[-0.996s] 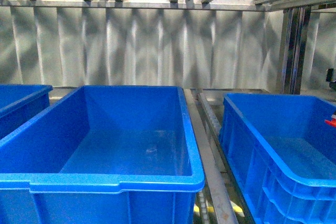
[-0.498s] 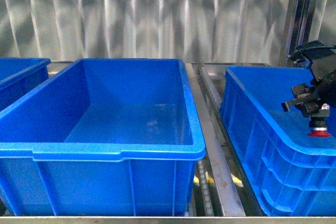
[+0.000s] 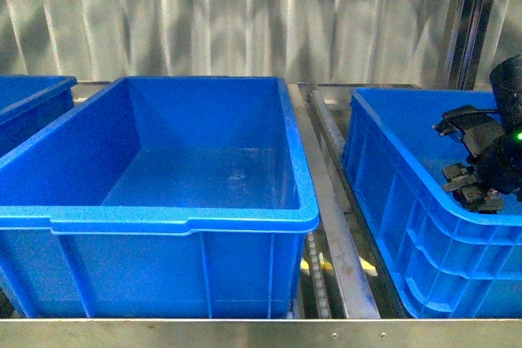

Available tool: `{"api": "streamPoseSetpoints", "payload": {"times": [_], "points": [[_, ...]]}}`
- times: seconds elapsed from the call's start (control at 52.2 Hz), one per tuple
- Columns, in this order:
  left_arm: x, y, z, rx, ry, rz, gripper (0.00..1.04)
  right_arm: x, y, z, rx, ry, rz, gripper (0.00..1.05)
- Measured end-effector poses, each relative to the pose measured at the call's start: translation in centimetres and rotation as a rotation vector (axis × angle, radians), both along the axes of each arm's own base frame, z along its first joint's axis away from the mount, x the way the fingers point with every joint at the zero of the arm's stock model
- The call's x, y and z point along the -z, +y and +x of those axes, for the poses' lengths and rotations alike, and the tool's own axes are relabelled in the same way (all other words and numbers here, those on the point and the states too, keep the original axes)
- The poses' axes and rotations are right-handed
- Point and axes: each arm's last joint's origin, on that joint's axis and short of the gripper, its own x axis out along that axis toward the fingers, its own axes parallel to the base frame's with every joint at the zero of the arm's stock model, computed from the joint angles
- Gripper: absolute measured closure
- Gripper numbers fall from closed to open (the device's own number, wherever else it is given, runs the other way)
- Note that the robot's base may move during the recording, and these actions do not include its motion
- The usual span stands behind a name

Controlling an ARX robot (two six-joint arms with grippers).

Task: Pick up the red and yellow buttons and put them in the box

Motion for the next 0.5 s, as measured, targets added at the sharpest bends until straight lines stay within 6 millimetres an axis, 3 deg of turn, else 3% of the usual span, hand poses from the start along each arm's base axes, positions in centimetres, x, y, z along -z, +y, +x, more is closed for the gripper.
{"api": "streamPoseSetpoints", "payload": {"times": [0.057,0.364,0.44,0.498], "points": [[0.0,0.0,0.0,0.0,0.0,0.0,0.08,0.1,-0.1,0.1,0.0,-0.002,0.0,0.7],[0.0,0.0,0.0,0.0,0.0,0.0,0.08,-0.8,-0.6,0.4,0.028,-0.126,0.069,0.21],[0.0,0.0,0.0,0.0,0.0,0.0,0.08,-1.5,-0.6,-0.3,-0.006,-0.163,0.154,0.08],[0.0,0.0,0.0,0.0,0.0,0.0,0.08,-2.3,-0.4,-1.1,-0.03,-0.201,0.208,0.06]]}}
